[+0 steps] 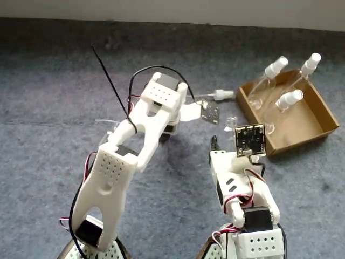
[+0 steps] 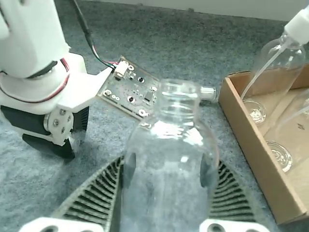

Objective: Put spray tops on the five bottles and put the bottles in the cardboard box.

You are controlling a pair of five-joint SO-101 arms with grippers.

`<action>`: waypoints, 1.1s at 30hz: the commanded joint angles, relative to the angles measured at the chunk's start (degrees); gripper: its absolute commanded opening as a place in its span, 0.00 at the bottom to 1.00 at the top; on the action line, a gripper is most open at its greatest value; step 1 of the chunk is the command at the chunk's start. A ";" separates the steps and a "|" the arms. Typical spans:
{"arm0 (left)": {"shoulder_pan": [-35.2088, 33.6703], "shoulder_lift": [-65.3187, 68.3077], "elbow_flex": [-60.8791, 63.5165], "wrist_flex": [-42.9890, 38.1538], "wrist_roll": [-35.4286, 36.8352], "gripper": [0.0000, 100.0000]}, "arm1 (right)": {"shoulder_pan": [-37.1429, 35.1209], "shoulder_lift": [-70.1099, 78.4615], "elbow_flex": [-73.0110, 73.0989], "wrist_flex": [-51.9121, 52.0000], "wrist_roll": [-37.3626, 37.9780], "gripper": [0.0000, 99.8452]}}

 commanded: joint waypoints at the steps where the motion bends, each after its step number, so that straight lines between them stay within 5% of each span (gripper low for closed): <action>1: 4.62 -3.03 -1.45 1.32 0.62 0.00 | 0.57 -0.48 -0.57 -1.45 0.18 0.14; 19: 11.30 -1.36 9.98 5.63 0.62 0.00 | 0.57 -0.48 -0.57 -1.45 0.18 0.14; 33: 6.37 -1.45 2.15 5.63 0.70 0.00 | 0.57 -0.48 -0.57 -1.45 0.18 0.14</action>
